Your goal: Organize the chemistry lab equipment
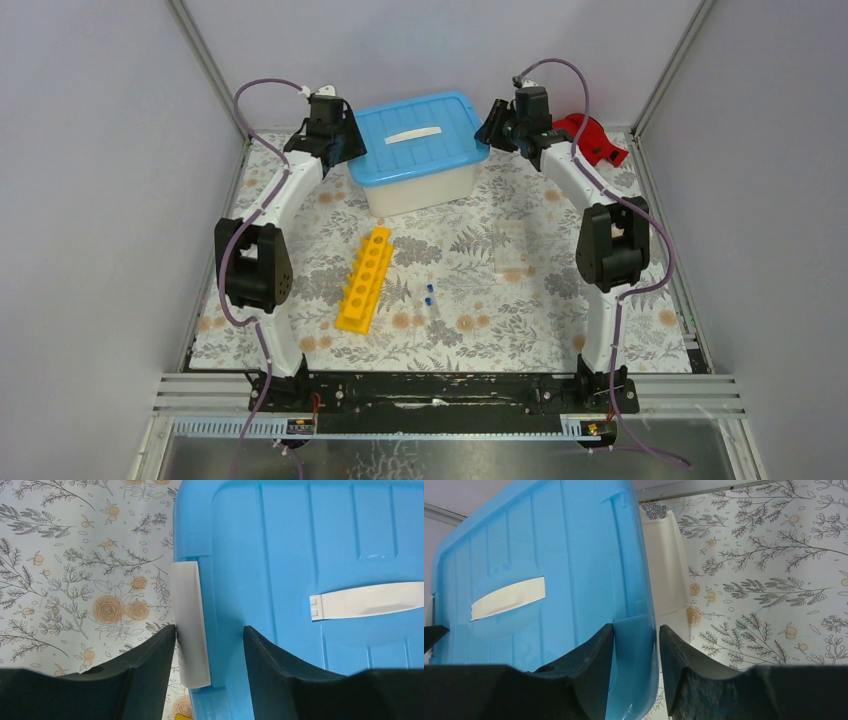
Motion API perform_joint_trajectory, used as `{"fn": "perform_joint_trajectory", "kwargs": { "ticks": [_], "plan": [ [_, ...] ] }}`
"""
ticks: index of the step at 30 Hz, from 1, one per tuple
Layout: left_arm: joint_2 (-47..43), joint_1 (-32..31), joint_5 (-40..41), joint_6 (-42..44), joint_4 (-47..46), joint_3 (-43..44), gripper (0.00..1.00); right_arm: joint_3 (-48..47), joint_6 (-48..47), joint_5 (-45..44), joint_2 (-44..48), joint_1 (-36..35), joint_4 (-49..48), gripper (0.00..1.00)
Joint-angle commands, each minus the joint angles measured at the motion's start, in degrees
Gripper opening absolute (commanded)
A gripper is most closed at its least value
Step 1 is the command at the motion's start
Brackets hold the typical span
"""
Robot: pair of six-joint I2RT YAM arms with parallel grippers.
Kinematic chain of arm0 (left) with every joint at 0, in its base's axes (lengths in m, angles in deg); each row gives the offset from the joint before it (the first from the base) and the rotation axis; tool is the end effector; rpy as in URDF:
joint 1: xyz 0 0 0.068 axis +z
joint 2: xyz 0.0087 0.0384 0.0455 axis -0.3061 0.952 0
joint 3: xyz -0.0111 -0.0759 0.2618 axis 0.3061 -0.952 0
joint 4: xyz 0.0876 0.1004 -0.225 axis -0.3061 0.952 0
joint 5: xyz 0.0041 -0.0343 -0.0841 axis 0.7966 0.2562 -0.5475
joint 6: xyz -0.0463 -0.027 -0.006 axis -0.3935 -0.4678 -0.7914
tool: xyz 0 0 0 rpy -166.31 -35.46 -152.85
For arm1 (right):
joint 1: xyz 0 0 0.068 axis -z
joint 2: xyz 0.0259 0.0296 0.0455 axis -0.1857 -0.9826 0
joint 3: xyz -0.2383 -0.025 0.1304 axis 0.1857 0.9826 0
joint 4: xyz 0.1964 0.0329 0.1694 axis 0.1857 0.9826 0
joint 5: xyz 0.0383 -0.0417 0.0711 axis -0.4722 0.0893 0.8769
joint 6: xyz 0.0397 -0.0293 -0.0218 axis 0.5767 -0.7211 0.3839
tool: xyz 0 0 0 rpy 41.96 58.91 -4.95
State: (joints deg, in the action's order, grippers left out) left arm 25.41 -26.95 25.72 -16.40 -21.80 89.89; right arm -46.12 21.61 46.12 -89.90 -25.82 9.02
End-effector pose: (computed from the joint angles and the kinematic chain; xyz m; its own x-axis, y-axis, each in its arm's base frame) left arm 0.4365 -0.0660 0.3049 -0.5667 -0.3248 -0.7572 -0.1865 0.9457 -0.2662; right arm 0.4829 0.1364 0.2918 -0.5260 0.2953 -0.7975 -0.1909 0.8728 0.4492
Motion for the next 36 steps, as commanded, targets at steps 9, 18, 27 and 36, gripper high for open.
{"fn": "perform_joint_trajectory", "kwargs": {
  "ticks": [9,18,27,36],
  "plan": [
    [1.89,-0.89,2.34,3.42,2.99,1.43,0.0,-0.06,-2.33,-1.51,1.01,0.08,6.23,0.45],
    [3.53,-0.89,3.34,4.59,4.8,2.66,0.0,-2.4,-3.25,-1.72,1.29,0.16,6.83,0.56],
    [5.07,-0.7,5.29,7.51,6.71,5.6,0.0,-5.3,-1.24,0.05,1.73,2.93,5.39,0.6],
    [8.16,-0.28,7.79,11.42,8.39,8.69,0.0,-9.0,1.25,10.83,-2.89,6.72,2.18,0.7]
  ]
}}
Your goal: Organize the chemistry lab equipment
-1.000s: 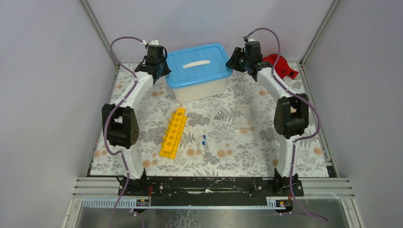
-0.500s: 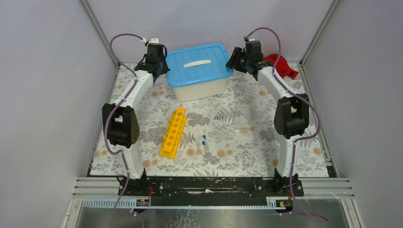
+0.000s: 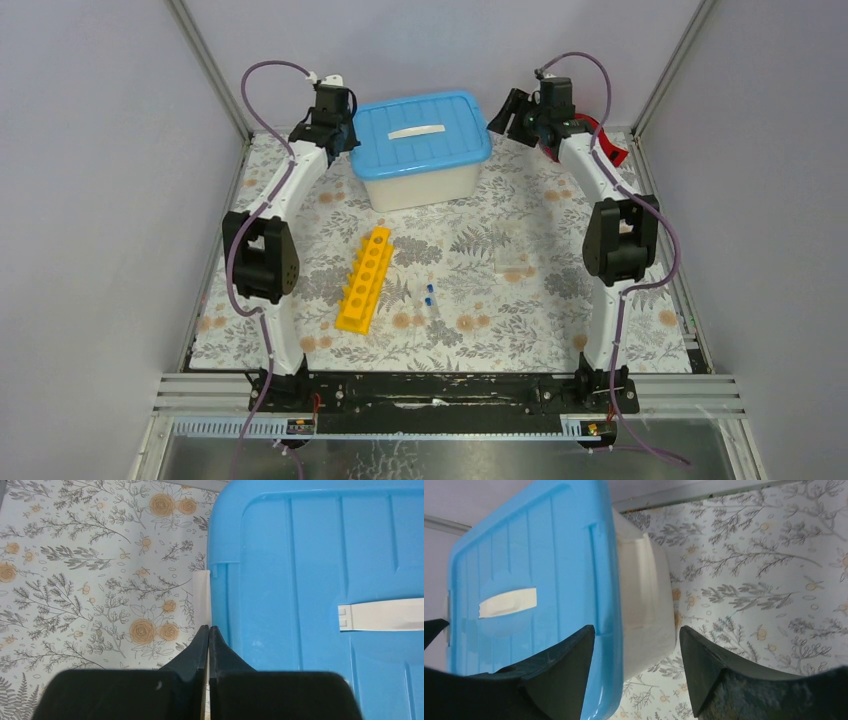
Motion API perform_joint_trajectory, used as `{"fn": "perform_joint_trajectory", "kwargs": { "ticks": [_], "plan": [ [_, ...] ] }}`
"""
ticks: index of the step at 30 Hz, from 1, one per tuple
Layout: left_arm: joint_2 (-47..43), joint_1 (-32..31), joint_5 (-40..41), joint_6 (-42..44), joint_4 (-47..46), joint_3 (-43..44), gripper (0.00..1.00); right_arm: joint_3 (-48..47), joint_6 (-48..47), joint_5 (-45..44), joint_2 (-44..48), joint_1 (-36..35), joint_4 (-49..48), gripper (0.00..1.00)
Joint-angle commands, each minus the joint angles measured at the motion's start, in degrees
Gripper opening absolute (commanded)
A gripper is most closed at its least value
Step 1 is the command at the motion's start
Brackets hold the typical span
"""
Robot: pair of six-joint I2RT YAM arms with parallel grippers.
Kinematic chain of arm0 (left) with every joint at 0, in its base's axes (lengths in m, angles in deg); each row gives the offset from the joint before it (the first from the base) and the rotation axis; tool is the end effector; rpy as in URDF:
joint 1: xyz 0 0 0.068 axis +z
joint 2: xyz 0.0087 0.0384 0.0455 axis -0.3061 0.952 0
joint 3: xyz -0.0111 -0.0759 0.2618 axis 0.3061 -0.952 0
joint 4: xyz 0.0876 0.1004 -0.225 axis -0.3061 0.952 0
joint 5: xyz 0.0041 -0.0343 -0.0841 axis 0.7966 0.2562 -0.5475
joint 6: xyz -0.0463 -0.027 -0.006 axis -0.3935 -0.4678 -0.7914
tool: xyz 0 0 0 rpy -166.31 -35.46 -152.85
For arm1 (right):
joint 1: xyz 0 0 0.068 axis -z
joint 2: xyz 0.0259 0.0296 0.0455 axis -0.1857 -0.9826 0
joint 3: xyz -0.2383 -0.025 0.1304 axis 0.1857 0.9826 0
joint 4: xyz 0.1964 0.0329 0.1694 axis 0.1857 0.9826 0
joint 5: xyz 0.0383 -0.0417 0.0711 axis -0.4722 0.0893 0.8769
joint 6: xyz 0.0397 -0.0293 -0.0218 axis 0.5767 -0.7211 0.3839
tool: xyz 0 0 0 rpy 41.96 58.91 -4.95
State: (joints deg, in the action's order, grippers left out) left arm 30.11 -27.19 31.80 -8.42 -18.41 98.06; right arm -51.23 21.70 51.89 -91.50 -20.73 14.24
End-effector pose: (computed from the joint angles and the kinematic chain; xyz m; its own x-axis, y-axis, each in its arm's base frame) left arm 0.4556 -0.0672 0.3131 -0.5626 -0.1869 -0.8053 -0.1836 0.9780 -0.0987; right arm 0.4967 0.0972 0.3009 -0.5571 0.3226 -0.7652 -0.1743 0.8555 0.4876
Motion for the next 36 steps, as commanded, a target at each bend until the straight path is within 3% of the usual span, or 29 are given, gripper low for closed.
{"fn": "perform_joint_trajectory", "kwargs": {
  "ticks": [1,14,22,36],
  "plan": [
    [3.64,-0.04,2.21,3.78,5.03,0.68,0.0,-4.28,1.35,5.52,-1.67,1.85,-3.3,0.7],
    [6.67,0.23,4.21,8.84,5.64,3.82,0.0,-12.93,3.51,16.51,-9.78,2.64,-3.94,0.7],
    [7.3,0.23,3.65,8.98,5.56,4.31,0.0,-11.84,8.47,23.3,-11.9,2.81,-10.0,0.7],
    [7.91,0.27,3.07,8.71,5.52,4.83,0.0,-12.56,10.24,25.16,-14.42,2.73,-10.81,0.7]
  ]
}}
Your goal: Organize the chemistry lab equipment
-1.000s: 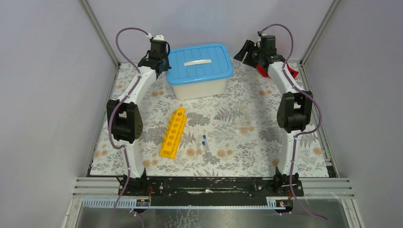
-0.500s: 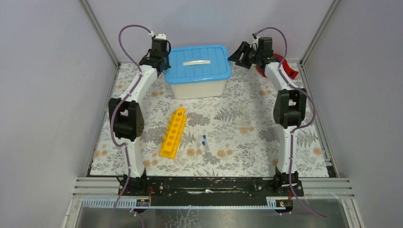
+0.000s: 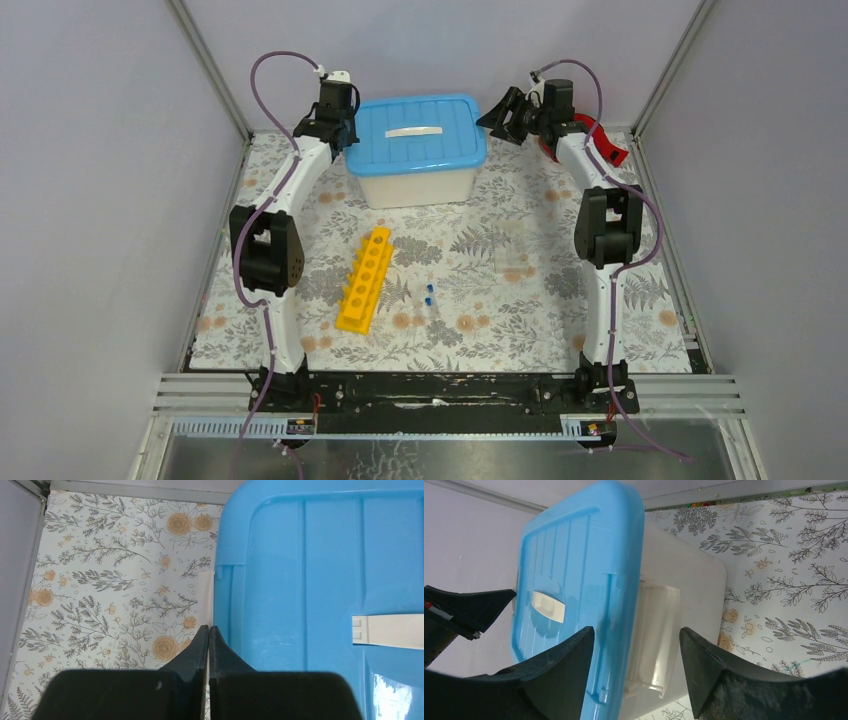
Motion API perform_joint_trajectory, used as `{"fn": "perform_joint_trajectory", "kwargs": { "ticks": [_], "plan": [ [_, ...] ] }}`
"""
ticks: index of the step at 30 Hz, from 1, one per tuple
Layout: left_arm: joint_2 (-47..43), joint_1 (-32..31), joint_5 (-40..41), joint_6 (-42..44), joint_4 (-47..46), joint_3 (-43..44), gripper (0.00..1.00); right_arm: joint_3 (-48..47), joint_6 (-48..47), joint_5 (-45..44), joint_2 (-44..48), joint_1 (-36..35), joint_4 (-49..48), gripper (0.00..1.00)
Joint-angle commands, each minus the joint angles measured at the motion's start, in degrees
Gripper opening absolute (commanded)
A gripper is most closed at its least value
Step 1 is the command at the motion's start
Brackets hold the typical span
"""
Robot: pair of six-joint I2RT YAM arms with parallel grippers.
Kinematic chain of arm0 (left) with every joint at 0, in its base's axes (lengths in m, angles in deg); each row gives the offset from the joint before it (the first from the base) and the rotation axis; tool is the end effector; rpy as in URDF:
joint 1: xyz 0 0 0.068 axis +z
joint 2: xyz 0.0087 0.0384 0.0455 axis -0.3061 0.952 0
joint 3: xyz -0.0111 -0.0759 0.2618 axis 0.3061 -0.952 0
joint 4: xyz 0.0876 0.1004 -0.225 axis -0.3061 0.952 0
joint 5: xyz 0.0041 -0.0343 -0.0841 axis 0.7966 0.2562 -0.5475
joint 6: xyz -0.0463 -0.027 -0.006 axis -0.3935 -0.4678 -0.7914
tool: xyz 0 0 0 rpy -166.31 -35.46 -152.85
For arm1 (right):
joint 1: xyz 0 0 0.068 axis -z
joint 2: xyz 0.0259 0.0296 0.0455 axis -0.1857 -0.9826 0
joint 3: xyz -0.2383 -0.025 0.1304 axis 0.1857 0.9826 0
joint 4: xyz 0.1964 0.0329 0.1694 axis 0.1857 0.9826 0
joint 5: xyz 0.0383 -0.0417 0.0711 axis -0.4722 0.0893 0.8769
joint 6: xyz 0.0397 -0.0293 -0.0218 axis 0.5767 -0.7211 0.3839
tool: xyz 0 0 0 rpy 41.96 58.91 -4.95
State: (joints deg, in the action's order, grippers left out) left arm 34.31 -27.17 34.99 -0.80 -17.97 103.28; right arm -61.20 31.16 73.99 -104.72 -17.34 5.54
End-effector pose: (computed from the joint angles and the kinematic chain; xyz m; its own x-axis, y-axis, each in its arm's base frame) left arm 0.4731 -0.0680 0.3106 -0.5669 -0.0561 -0.8218 -0.1524 0.9876 0.0377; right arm 0.5464 0.0852 0.2610 -0.6566 0.3832 -0.6496 -0.3384 0.6201 0.7078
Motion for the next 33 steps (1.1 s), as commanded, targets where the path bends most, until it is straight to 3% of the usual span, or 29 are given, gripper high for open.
{"fn": "perform_joint_trajectory", "kwargs": {
  "ticks": [1,23,28,33],
  "plan": [
    [3.66,0.22,-0.06,1.08,5.09,-0.52,0.0,-2.78,0.28,2.7,-1.38,-0.66,-1.43,0.7],
    [4.36,0.07,-1.06,0.38,5.17,0.1,0.0,-0.32,2.14,4.51,-3.49,-2.55,-4.07,0.71],
    [4.58,0.07,-1.25,0.13,5.13,0.04,0.0,-2.42,-0.7,1.73,-3.49,-3.5,0.48,0.71],
    [4.68,-0.13,-1.47,0.03,5.15,0.07,0.0,-4.19,-3.87,-1.55,-2.48,-4.04,4.99,0.63]
  ]
}}
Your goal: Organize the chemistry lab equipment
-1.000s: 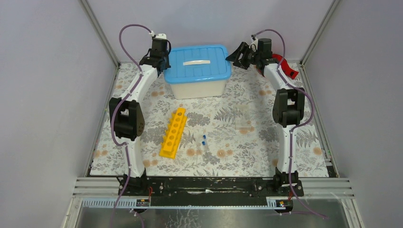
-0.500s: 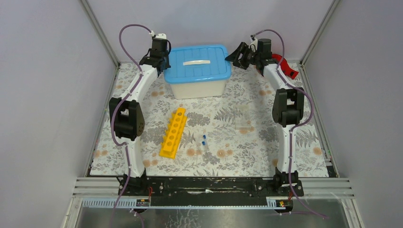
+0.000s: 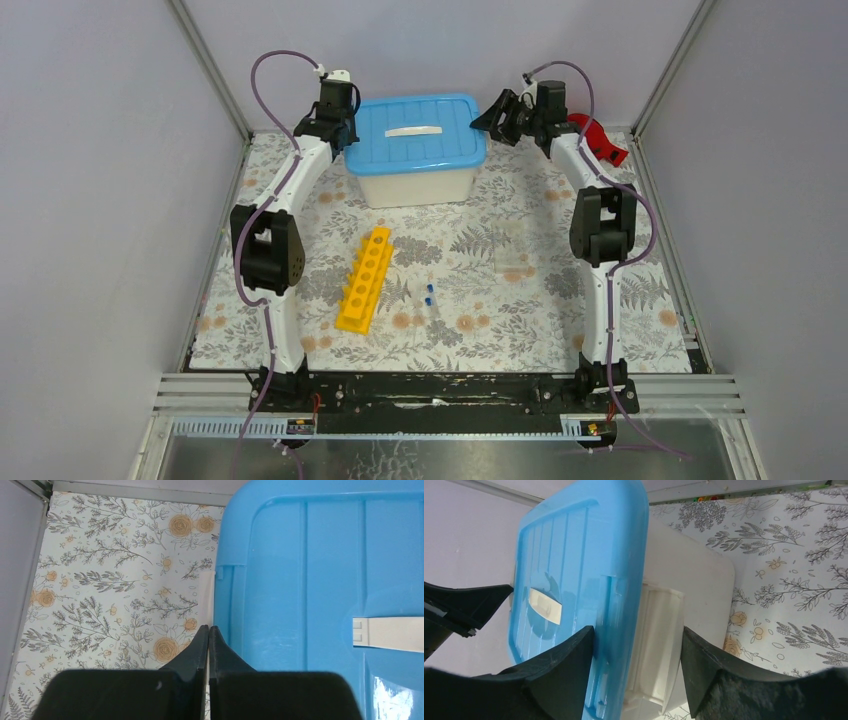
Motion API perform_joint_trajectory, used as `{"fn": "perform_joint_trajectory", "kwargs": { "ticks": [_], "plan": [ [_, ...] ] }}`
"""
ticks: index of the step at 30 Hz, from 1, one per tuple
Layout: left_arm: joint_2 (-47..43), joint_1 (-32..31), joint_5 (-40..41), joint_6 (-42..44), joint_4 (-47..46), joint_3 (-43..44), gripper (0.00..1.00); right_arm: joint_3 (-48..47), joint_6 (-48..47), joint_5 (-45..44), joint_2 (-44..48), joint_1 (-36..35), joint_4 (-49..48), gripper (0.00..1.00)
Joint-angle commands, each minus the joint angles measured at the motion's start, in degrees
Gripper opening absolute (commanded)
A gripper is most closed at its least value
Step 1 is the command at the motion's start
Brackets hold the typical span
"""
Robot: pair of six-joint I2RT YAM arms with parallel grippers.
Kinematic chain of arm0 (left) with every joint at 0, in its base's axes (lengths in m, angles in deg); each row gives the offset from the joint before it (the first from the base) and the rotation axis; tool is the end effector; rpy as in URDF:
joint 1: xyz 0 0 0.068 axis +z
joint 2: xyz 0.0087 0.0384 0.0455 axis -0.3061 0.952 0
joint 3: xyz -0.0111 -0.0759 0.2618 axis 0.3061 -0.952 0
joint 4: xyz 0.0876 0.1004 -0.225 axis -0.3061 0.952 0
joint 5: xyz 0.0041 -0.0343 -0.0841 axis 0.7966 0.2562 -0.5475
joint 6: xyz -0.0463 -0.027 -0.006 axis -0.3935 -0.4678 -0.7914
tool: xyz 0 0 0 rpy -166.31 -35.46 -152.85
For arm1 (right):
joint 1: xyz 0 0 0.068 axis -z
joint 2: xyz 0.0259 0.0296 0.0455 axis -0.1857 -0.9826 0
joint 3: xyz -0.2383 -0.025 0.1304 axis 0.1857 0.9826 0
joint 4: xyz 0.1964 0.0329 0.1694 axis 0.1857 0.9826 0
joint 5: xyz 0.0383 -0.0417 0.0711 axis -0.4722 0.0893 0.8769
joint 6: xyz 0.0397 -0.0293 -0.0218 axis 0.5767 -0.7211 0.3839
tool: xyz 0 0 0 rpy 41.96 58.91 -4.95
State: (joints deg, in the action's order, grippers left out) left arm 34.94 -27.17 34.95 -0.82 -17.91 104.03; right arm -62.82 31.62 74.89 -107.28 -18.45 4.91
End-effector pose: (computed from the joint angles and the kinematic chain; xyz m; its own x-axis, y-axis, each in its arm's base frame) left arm 0.4757 -0.0684 0.3099 -0.5661 -0.0566 -0.8224 -0.1521 0.9877 0.0367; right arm 0.5521 0.0973 0.2480 -0.6761 0.3685 -0.6381 -0.3495 0.6020 0.7180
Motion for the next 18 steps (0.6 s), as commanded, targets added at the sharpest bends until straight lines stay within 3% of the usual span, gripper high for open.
{"fn": "perform_joint_trajectory", "kwargs": {
  "ticks": [1,9,18],
  "plan": [
    [4.06,-0.15,-1.42,0.05,5.09,-0.72,0.0,-2.65,-4.83,-3.2,0.42,-2.99,6.26,0.61],
    [3.97,-0.15,-1.57,-0.36,5.1,-1.29,0.0,-3.13,-6.7,-6.53,3.53,-3.78,8.91,0.51],
    [3.75,-0.1,-1.84,-0.82,5.09,-2.21,0.0,-6.88,-9.88,-11.06,5.03,-5.8,14.63,0.5]
  ]
}}
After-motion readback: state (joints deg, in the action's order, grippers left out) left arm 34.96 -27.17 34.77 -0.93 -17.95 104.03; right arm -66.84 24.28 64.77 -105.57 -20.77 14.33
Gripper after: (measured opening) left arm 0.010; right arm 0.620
